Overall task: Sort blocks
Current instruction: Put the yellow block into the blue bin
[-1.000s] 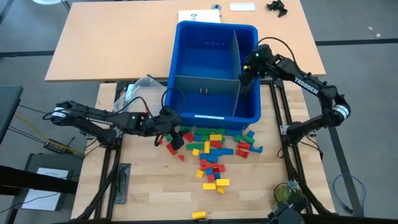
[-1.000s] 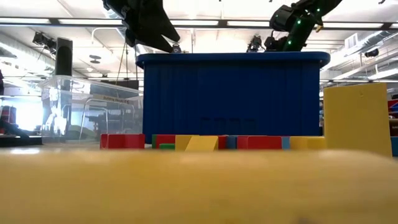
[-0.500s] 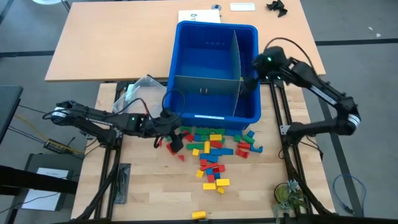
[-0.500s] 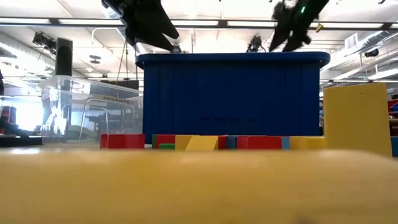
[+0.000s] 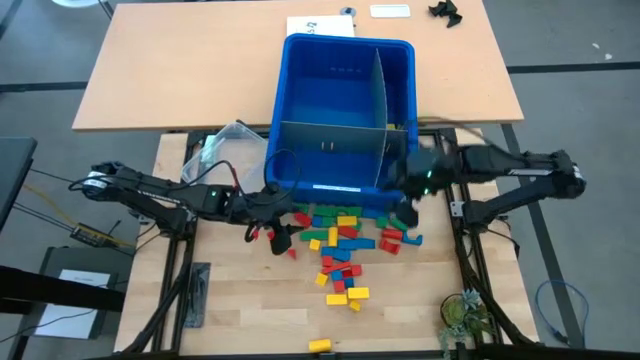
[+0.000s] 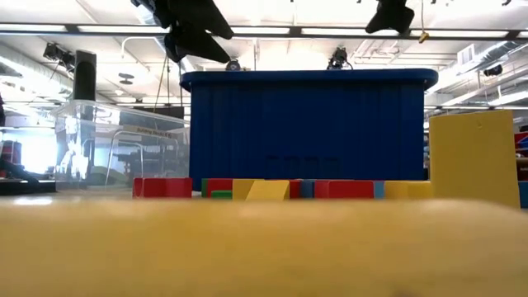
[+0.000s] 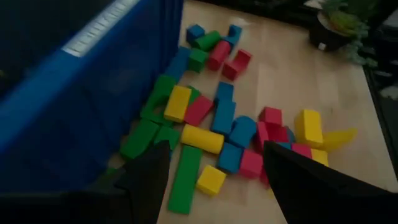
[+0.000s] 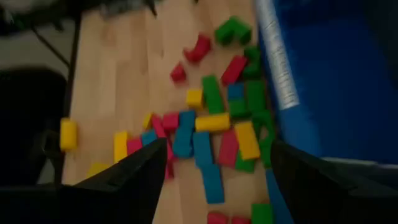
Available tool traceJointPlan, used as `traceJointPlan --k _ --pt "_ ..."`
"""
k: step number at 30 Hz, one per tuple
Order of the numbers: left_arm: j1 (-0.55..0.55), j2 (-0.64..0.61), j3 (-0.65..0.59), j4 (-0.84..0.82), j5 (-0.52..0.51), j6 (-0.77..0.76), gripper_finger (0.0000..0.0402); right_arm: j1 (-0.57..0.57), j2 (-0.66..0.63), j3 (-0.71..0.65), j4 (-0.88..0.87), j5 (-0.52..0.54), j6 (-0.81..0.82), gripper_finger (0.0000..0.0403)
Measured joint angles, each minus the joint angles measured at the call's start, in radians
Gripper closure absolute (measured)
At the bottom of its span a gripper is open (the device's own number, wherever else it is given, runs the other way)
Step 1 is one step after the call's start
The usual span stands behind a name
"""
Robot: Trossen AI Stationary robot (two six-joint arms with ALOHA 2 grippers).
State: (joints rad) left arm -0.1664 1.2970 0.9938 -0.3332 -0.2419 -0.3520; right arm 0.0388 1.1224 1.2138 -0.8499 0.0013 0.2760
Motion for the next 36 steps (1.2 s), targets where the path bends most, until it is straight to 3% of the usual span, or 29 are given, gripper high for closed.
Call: traceJointPlan --k 2,5,9,16,22,36 --pt "-0.011 0.025 0.000 -0.009 0.001 0.027 0.0136 0.056 0.027 -0.013 0.004 0.048 0.023 0.0132" --pt "-0.038 0.089 0.000 -0.007 0.002 0.214 0.0136 0.126 0.066 -0.052 0.053 0.118 0.058 0.0143" --pt "-0.044 0.184 0.000 0.050 0.033 0.336 0.0136 0.186 0.115 -0.119 0.178 0.134 0.067 0.0155" --pt "-0.006 0.337 0.000 0.083 0.170 0.373 0.0136 0.260 0.187 -0.228 0.462 0.227 0.130 0.0169" --pt "0.019 0.428 -0.001 0.137 0.188 0.423 0.0142 0.309 0.257 -0.311 0.732 0.319 0.132 0.0172" --pt "0.064 0.502 0.005 0.174 0.293 0.422 0.0169 0.321 0.341 -0.319 0.859 0.337 0.134 0.0181"
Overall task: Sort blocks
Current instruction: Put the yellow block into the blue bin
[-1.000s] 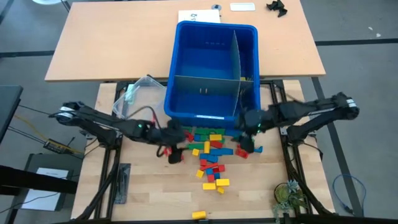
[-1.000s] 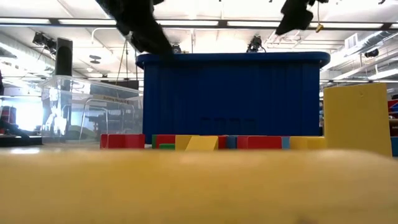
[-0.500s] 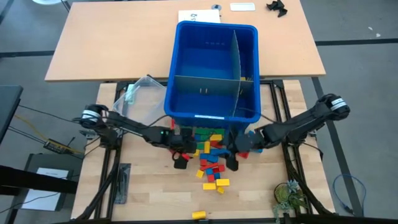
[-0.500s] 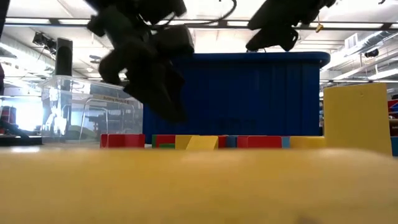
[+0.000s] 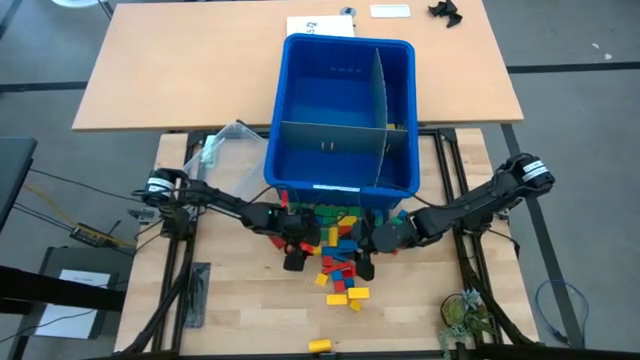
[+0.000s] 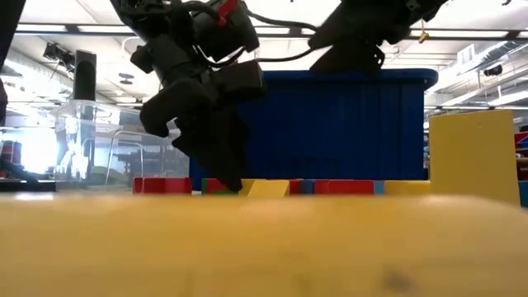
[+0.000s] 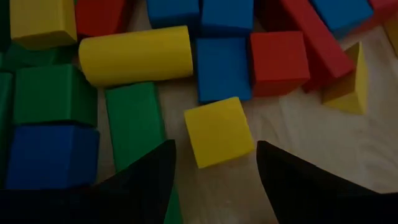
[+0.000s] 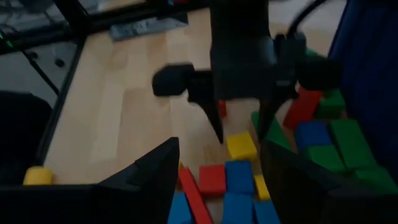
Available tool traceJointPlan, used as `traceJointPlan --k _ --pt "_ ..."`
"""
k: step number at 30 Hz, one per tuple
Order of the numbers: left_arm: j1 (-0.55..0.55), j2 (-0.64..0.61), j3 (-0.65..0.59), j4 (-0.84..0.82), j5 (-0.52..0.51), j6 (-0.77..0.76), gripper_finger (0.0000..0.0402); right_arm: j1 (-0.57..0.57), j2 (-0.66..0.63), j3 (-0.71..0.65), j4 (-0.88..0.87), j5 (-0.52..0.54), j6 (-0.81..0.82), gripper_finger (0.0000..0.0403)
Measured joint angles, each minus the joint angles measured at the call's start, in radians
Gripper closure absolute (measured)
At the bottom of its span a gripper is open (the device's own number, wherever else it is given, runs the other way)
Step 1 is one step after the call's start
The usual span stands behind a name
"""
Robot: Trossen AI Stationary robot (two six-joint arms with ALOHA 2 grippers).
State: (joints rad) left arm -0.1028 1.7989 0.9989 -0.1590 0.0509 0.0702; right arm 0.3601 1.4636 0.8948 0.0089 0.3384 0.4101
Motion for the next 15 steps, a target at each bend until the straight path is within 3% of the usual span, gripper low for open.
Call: traceJointPlan --k 15 --pt "-0.002 0.044 0.019 0.002 0.008 -0.076 0.0174 0.001 0.010 0.000 0.015 0.009 0.006 0.0187"
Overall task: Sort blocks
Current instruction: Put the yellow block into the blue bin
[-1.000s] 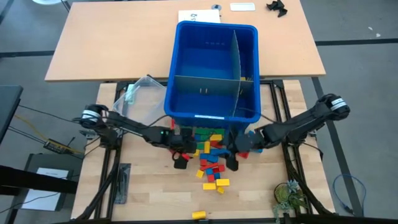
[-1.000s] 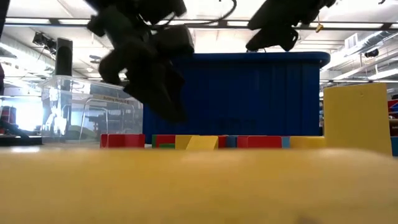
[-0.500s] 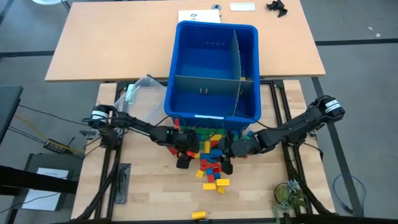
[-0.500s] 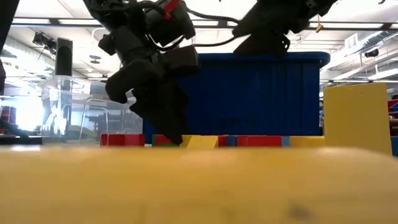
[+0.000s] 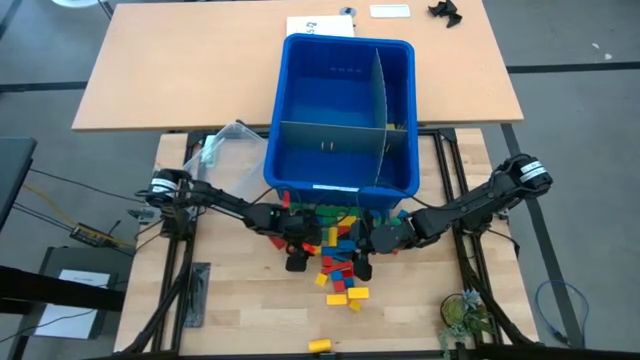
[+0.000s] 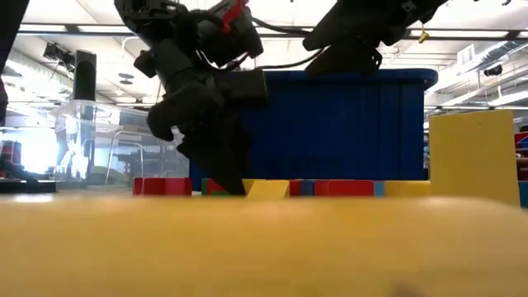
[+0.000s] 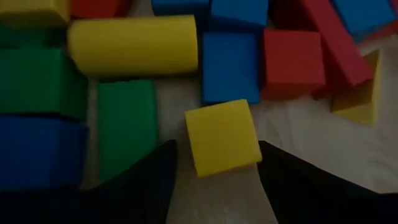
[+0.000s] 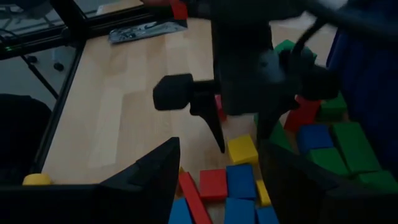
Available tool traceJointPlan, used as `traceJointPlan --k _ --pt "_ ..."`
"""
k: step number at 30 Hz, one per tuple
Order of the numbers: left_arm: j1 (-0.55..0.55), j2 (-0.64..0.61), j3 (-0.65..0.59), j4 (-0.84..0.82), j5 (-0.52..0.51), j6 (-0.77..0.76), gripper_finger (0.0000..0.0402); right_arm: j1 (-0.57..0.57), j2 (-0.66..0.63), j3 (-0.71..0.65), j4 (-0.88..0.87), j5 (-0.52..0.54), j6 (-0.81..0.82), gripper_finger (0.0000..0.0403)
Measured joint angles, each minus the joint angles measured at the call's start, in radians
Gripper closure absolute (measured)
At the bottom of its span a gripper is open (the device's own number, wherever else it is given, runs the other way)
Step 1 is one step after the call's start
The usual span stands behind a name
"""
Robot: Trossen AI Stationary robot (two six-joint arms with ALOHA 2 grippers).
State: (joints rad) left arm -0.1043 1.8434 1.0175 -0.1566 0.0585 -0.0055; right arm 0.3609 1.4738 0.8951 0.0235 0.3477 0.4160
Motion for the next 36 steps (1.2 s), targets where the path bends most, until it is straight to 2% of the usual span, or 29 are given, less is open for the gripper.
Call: traceJointPlan --k 5,12,18,21,26,29,36 --pt "0.000 0.012 0.020 -0.017 0.027 -0.009 0.0198 0.005 0.000 0.000 -0.002 0.000 0.000 0.0195" --pt "0.002 0.013 0.018 -0.010 0.036 -0.029 0.0254 0.005 -0.001 0.000 -0.002 0.001 0.001 0.0207" --pt "0.002 0.013 0.019 -0.014 0.034 -0.032 0.0258 0.005 -0.001 0.000 -0.001 0.000 0.001 0.0215" --pt "0.002 0.012 0.050 -0.079 0.033 -0.033 0.0258 0.008 -0.002 0.000 0.000 -0.009 -0.001 0.0219" --pt "-0.005 -0.015 0.129 -0.227 0.032 -0.033 0.0258 0.046 -0.037 0.035 -0.010 -0.016 -0.140 0.0229" --pt "-0.015 -0.055 0.167 -0.306 -0.009 -0.026 0.0258 0.069 -0.064 0.070 -0.043 0.015 -0.243 0.0237" --pt "-0.034 -0.249 0.177 -0.324 -0.081 -0.059 0.0258 0.078 -0.091 0.081 -0.052 0.025 -0.435 0.0247"
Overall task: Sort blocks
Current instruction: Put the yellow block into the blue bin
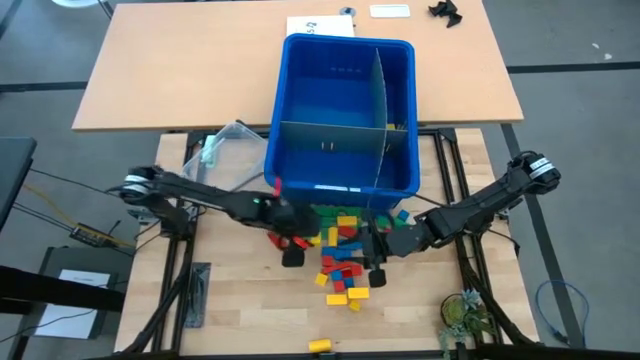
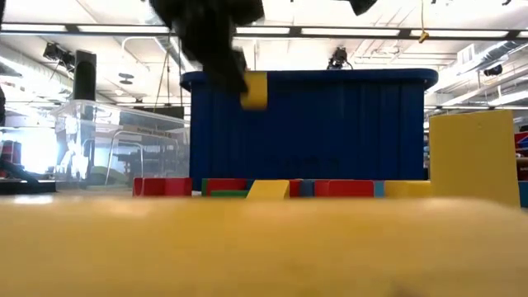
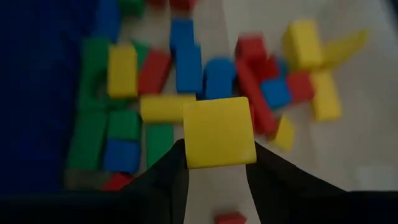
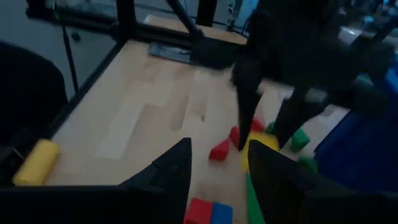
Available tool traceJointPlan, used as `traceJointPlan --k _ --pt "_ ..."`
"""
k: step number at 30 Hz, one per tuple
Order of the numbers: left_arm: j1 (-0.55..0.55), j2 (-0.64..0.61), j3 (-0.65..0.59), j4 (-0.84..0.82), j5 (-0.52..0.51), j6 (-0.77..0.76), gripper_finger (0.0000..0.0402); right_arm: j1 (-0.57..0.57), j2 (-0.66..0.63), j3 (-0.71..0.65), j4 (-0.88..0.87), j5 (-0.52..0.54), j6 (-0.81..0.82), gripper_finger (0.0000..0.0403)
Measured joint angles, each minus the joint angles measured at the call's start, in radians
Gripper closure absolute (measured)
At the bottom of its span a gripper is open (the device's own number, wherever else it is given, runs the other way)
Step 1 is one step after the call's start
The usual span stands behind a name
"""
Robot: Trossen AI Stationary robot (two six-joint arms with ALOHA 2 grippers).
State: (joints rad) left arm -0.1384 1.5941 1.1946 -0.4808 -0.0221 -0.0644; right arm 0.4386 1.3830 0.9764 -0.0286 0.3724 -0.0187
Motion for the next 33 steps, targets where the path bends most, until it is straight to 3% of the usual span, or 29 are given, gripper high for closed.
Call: traceJointPlan --k 6,12,17,26,33 --pt "-0.007 -0.135 0.000 0.100 0.070 -0.057 0.0252 -0.008 0.004 0.000 0.061 0.011 -0.278 0.0218" --pt "-0.006 -0.154 0.001 0.177 0.200 -0.130 0.0250 -0.008 0.005 0.000 0.201 0.190 -0.551 0.0161" --pt "-0.006 -0.149 0.001 0.208 0.200 -0.174 0.0248 -0.016 0.005 0.000 0.200 0.108 -0.654 0.0134" --pt "-0.006 -0.142 0.000 0.299 0.200 -0.201 0.0247 -0.042 0.005 0.000 0.190 0.091 -0.784 0.0148" --pt "-0.005 -0.074 0.000 0.392 0.181 -0.199 0.0246 -0.068 0.006 -0.001 0.178 0.006 -0.919 0.0172"
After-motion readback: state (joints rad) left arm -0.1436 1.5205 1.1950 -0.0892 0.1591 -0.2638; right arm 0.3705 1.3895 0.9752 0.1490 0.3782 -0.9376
